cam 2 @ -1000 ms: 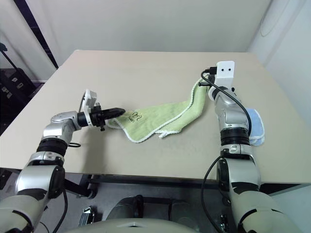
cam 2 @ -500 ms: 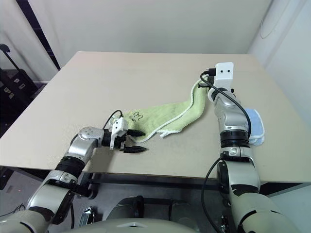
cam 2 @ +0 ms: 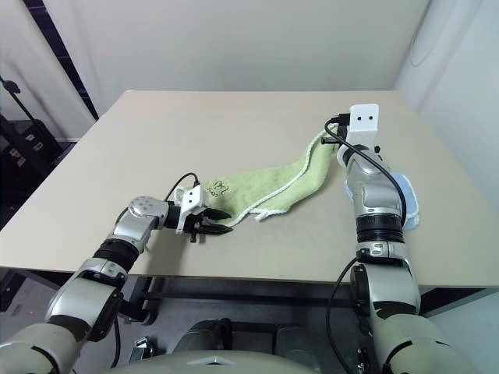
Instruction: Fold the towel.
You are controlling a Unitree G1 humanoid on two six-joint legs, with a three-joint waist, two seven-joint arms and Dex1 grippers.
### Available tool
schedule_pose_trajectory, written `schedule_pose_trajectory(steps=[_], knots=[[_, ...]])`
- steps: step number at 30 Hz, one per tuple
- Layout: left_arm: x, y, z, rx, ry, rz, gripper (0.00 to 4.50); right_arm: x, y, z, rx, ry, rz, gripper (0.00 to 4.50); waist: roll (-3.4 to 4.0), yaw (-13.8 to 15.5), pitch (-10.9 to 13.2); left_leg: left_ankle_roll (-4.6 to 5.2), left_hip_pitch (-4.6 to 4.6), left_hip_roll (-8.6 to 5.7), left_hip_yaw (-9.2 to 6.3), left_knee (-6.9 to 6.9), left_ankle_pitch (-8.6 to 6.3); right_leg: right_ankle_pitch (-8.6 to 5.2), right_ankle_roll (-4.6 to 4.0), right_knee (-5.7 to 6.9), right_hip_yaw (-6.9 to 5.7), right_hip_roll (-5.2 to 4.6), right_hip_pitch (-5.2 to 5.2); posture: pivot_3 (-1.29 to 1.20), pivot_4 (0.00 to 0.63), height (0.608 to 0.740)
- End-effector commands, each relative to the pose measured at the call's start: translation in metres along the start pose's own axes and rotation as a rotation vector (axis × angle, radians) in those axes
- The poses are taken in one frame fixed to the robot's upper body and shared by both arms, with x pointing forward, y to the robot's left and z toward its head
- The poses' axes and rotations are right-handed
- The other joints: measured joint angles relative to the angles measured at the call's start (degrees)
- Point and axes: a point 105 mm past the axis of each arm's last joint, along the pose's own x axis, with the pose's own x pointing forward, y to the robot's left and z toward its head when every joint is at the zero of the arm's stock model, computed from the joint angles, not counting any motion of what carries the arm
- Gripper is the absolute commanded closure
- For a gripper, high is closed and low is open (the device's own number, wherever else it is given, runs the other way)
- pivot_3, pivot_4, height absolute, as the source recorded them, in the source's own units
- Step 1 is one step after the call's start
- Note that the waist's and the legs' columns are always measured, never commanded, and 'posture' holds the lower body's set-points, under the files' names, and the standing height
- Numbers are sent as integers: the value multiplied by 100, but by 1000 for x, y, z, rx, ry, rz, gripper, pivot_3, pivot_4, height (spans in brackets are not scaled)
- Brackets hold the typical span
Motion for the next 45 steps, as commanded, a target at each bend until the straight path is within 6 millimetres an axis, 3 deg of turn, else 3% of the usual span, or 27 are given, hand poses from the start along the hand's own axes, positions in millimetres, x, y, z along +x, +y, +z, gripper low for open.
schedule_pose_trajectory(steps=[1, 2, 7, 10, 12, 15, 21, 25, 28, 33, 39, 43, 45], knots=[[-5, -10, -31, -100, 111, -35, 4038, 0, -1, 25, -8, -74, -4, 4500, 0, -1, -1, 9, -1, 0, 1, -3, 6, -2, 4, 0, 0, 2, -3, 0, 0, 709], [-6, -9, -32, -96, 119, -32, 4402, 0, -1, 26, -8, -74, -4, 4500, 0, 1, -1, 10, -2, 0, 2, -7, 6, -5, 11, -1, 1, 2, -5, 0, 0, 709], [-7, -7, -30, -101, 106, -17, 4459, 4, 0, 28, -10, -75, 1, 4500, 0, 3, -1, 12, -2, 1, 1, -24, 4, 4, 33, -1, 0, 5, -6, 0, 0, 709], [-11, 3, -3, -164, -44, 17, 4459, 5, 5, 29, -16, -80, 13, 4500, 0, -5, 0, 12, 0, 3, 0, -19, 4, -4, 17, 0, -1, 7, -6, 0, 0, 709], [-27, 19, 26, -235, -187, 69, 4459, 4, 5, 28, -23, -81, 16, 4500, -5, -2, 3, 12, -3, 2, 0, -14, 4, -6, 14, 0, 0, 6, -7, 0, 0, 709], [-68, 36, 66, -306, -377, 103, 4459, 3, 2, 28, -31, -80, 13, 4500, -19, -2, 13, 12, -23, 2, -3, -9, 4, -6, 14, 0, 0, 6, -28, 0, 0, 709], [-129, 71, 99, -342, -551, 300, 4459, 5, 0, 27, -35, -74, 9, 4500, -23, 18, 15, 12, -50, -5, -2, -10, 5, 4, 36, -2, -4, 4, -35, 0, 0, 709], [-140, 103, 114, -380, -659, 521, 4459, 8, 1, 27, -37, -73, 9, 4500, -27, 33, 18, 12, -50, -9, -2, -8, 5, 3, 40, -3, -4, 1, -35, 0, 0, 709], [-132, 120, 124, -393, -683, 640, 4459, 13, 4, 30, -52, -77, 15, 4500, -41, 47, 27, 13, -50, -8, -4, -2, 6, 11, 54, -2, -5, 3, -33, 0, 0, 709], [-120, 137, 163, -350, -706, 753, 4459, 29, 4, 72, -125, -160, 6, 4500, -48, 20, 33, 13, -74, -12, 4, 4, 7, 20, 70, -1, -3, 4, -48, 0, 0, 709], [-167, 152, 203, -277, -797, 1018, 4459, 30, -16, 124, -115, -278, -48, 4500, -61, 2, 43, 12, -99, -14, 16, -14, 7, 21, 75, -1, 2, 3, -80, 0, 0, 709], [-190, 149, 209, -199, -803, 1055, 4459, 25, -27, 126, -115, -304, -44, 4500, -60, 2, 43, 12, -99, -13, 21, -17, 7, 19, 77, -2, 4, 5, -81, 0, 0, 709], [-191, 145, 199, -167, -749, 1005, 4459, 20, -30, 115, -123, -296, -16, 4500, -62, 7, 44, 12, -99, -14, 19, -15, 7, 20, 77, -1, 2, 7, -78, 0, 0, 709]])
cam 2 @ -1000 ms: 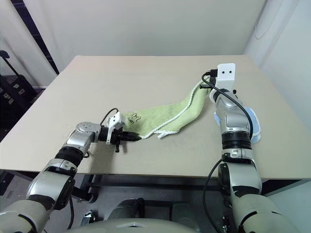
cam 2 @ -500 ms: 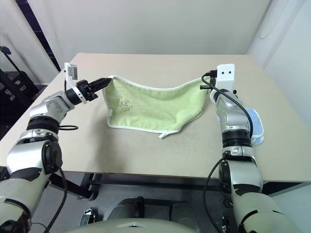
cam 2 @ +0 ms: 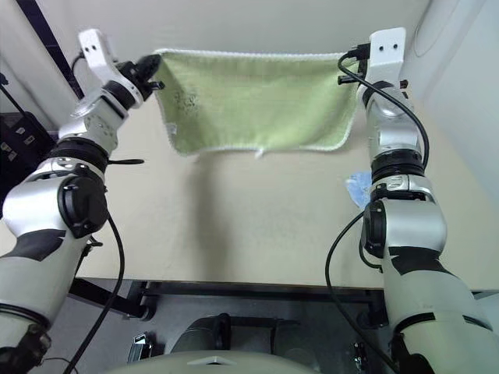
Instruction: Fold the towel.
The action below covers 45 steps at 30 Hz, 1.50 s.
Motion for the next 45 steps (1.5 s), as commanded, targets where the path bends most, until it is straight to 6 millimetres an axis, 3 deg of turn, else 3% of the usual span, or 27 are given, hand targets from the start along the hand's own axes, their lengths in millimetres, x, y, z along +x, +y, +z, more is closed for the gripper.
schedule_pose_trajectory(steps=[1, 3, 7, 11, 17, 22, 26, 30, 38, 43, 45], knots=[[-12, 9, 13, 81, 3, -75, 4459, -11, -11, 4, 6, -51, 18, 4500, -1, -1, 0, 0, 1, -1, -2, 6, 0, 0, 0, 1, -2, 0, 4, 0, 0, 709], [-24, 12, -5, 106, 83, -143, 4459, -22, -11, -6, 25, -33, 42, 4500, 0, 3, 0, 0, 4, -4, -2, 13, 0, 2, 3, 4, -2, -1, 9, 0, 0, 709], [-67, 23, -51, 58, 246, -320, 4459, -65, -2, -30, 115, 22, 114, 4500, 4, 6, -3, 0, 7, -6, -6, 11, 0, 2, 4, 7, -1, -4, 11, 0, 0, 709], [-101, 24, -70, 44, 333, -474, 4459, -101, 5, -32, 166, 61, 174, 4500, 0, 6, 1, -1, -17, 2, -6, 16, 1, 5, -3, 17, 6, -8, -19, 0, 0, 709], [-139, 24, -76, 16, 424, -617, 4459, -155, 17, -31, 220, 130, 341, 4500, -1, 19, -1, -5, -16, 12, -9, 18, 1, 6, -14, 15, 4, -12, -21, 0, 0, 709], [-172, 22, -81, 25, 545, -690, 4459, -208, 37, -46, 164, 271, 585, 4500, -3, 51, -4, -13, -6, 13, -9, 17, -8, -15, -52, -8, 6, -23, -16, 0, 0, 709], [-200, 19, -86, 51, 650, -732, 4459, -249, 43, -75, 91, 434, 703, 4500, -5, 77, -6, -18, -8, 14, -7, 18, -13, -17, -57, -15, 7, -28, -17, 0, 0, 709], [-225, 18, -91, 70, 734, -752, 4459, -286, 49, -76, 58, 487, 857, 4500, -2, 99, -8, -17, -10, 15, -7, 17, -15, -18, -59, -23, 8, -33, -18, 0, 0, 709], [-256, 20, -89, 13, 797, -751, 4459, -313, 41, -66, 37, 504, 935, 4500, 14, 143, -20, 12, 3, 22, 25, 12, -35, -15, -66, -98, -38, -92, 25, 0, 0, 709], [-257, 28, -91, 54, 795, -732, 4459, -322, 39, -81, -24, 566, 982, 4500, 16, 159, -25, 32, 0, 17, 57, 12, -47, -15, -66, -131, -42, -122, 26, 0, 0, 709], [-245, 35, -91, 40, 739, -676, 4459, -311, 39, -84, 4, 534, 963, 4500, 13, 158, -26, 39, -1, 18, 58, 10, -52, -15, -66, -142, -43, -123, 26, 0, 0, 709]])
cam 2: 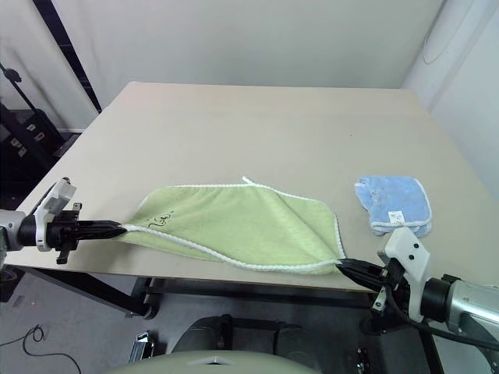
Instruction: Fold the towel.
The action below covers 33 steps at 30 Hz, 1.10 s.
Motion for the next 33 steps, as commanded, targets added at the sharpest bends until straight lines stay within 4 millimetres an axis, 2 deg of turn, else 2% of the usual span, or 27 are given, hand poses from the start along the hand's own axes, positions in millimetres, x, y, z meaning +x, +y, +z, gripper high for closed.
schedule_pose_trajectory(steps=[1, 8, 11, 18, 21, 27, 30, 33], knots=[[-1, 20, 19, 18, -99, 86, 4459, 9, -19, 10, -7, -71, -39, 4500, -1, 0, -1, 1, -1, 0, 0, 0, -1, 0, 0, -2, -1, 0, 0, 0, 0, 709], [4, 48, 34, -30, -199, 154, 4459, 23, -75, 29, 110, -244, -157, 4500, -25, 0, -14, 10, -3, -4, 4, 4, -5, 11, 12, -10, -110, -70, 2, 0, 0, 709], [8, 60, 38, -48, -228, 204, 4459, 36, -94, 35, 133, -273, -191, 4500, -25, 6, -14, 12, -6, -6, -1, 1, -4, 31, 56, -10, -129, -72, -2, 0, 0, 709], [31, 81, 55, -35, -302, 303, 4459, 79, -119, 42, 190, -301, -227, 4500, -30, 17, -17, 17, -2, -10, -12, 10, 1, 53, 97, -4, -140, -68, 8, 0, 0, 709], [43, 83, 55, -60, -300, 302, 4459, 98, -129, 41, 215, -304, -252, 4500, -30, 16, -17, 15, 0, -15, -12, 17, -1, 61, 110, -3, -139, -68, 12, 0, 0, 709], [55, 88, 48, -80, -273, 328, 4459, 118, -148, 36, 275, -310, -290, 4500, -31, -2, -17, 24, 2, -23, -11, 22, 9, 74, 135, 23, -138, -66, 7, 0, 0, 709], [54, 94, 43, -103, -272, 385, 3778, 120, -163, 36, 301, -334, -351, 4500, -30, -8, -17, 17, 5, -23, -12, 22, 14, 74, 136, 49, -137, -63, 2, 0, 0, 709], [54, 97, 43, -118, -284, 422, 2724, 120, -174, 35, 315, -342, -391, 4500, -30, -14, -17, 6, 9, -21, -16, 22, 23, 74, 136, 68, -138, -58, 2, 0, 0, 709]])
